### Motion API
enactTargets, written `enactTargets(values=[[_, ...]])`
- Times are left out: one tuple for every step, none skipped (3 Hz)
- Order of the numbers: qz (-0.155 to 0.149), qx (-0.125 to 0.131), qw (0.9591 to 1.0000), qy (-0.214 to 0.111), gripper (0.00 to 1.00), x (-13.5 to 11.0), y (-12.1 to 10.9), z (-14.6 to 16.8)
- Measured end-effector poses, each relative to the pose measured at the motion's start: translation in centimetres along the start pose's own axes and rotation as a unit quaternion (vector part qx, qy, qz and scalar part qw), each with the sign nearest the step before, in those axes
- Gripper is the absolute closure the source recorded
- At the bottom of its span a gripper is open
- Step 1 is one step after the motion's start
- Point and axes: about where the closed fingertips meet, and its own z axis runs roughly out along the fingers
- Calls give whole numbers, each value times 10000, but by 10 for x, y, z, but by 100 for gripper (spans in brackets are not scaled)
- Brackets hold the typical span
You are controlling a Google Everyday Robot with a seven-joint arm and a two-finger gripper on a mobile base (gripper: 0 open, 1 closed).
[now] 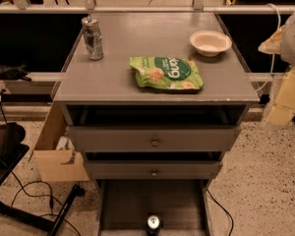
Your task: Pick pepsi can from bottom drawer and place on counter
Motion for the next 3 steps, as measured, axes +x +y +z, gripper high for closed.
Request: enactTargets(values=[[0,0,10000,0,0,0,0,0],[33,-84,9992,-378,0,14,14,26],[210,-232,9956,-881,0,41,39,72]])
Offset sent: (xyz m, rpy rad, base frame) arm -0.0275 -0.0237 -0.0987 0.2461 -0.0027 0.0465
